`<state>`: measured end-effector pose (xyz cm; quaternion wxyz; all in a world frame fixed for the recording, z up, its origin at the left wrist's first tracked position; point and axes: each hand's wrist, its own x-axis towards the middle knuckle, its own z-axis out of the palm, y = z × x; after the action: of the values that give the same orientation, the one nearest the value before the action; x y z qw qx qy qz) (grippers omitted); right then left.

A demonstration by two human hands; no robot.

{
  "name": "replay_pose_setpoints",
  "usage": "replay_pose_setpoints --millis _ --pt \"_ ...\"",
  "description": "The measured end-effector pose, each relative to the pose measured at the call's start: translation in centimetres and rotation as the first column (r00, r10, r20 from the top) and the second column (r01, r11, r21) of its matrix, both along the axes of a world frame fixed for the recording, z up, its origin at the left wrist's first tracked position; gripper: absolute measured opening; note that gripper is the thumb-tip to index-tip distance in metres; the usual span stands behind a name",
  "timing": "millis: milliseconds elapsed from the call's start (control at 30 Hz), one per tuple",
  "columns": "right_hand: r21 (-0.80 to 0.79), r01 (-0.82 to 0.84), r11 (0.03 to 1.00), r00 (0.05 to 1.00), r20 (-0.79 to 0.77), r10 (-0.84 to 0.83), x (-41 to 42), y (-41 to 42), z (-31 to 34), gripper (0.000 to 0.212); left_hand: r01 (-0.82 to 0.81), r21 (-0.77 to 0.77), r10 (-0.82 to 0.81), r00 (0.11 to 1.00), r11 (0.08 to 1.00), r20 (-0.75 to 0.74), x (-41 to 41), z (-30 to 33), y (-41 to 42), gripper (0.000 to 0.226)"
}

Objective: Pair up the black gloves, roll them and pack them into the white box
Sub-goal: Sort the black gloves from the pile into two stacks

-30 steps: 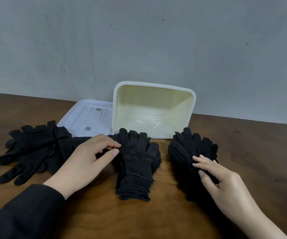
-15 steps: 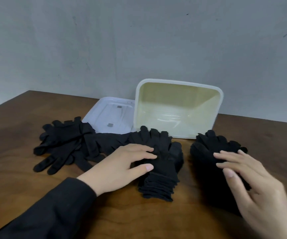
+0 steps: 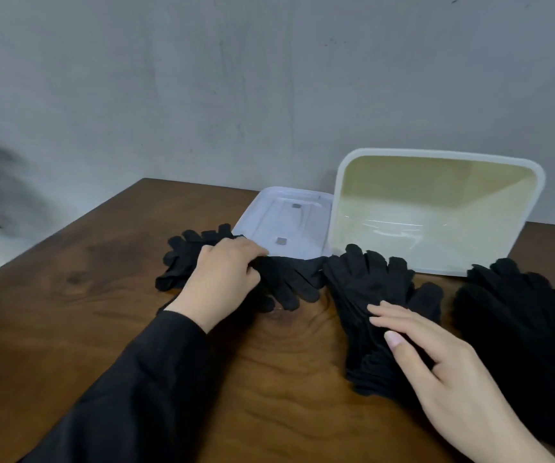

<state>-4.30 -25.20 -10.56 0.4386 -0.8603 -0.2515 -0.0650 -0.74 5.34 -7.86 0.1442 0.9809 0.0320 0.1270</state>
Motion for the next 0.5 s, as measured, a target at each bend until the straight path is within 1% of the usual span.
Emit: replay_pose_setpoints --millis 67,133,267,300,333,367,400,433,467,500 --pt "0.022 -0.001 1.000 1.000 0.003 0.001 0.1 0.2 -0.1 0.031 0.003 0.132 0.005 0.998 0.991 -0.060 0.5 -0.7 -0.2 0.045" --pt "0.034 0.004 0.999 1.000 0.001 -0.004 0.2 0.2 -0.1 0.030 -0.012 0.211 0.018 0.999 0.977 -0.029 1.0 -1.2 -0.8 0.039" --pt "0.030 0.001 1.000 1.000 -0.003 -0.001 0.2 0.3 0.1 0.028 -0.130 0.222 0.117 0.991 0.966 0.071 1.7 -1.4 -1.4 0.018" --pt "0.026 0.000 1.000 1.000 -0.004 0.000 0.2 0.3 0.1 0.028 -0.150 0.186 0.133 0.986 0.971 0.102 1.6 -1.1 -1.4 0.017" --pt "0.026 -0.001 1.000 1.000 -0.003 0.001 0.2 0.2 0.2 0.029 -0.155 0.092 0.142 0.980 0.984 0.136 1.4 -0.8 -1.6 0.017" --pt "0.023 -0.001 1.000 1.000 -0.001 0.001 0.1 0.2 0.3 0.029 -0.151 -0.066 0.161 0.970 0.986 0.180 1.1 -0.2 -1.7 0.019" --pt "0.017 -0.002 1.000 1.000 0.002 0.002 0.1 0.2 0.4 0.029 -0.126 -0.290 0.195 0.955 0.949 0.223 0.8 0.3 -2.0 0.021" --pt "0.008 -0.001 1.000 1.000 0.006 0.001 0.1 0.2 0.5 0.029 -0.075 -0.554 0.245 0.939 0.829 0.240 0.6 0.8 -2.2 0.024" --pt "-0.001 0.001 1.000 1.000 0.007 -0.001 0.0 0.2 0.6 0.030 0.002 -0.786 0.271 0.938 0.618 0.215 0.5 1.3 -2.6 0.025" --pt "-0.008 0.002 1.000 1.000 0.003 -0.002 0.0 0.3 0.7 0.030 0.085 -0.932 0.227 0.958 0.353 0.173 0.4 1.7 -3.0 0.024"
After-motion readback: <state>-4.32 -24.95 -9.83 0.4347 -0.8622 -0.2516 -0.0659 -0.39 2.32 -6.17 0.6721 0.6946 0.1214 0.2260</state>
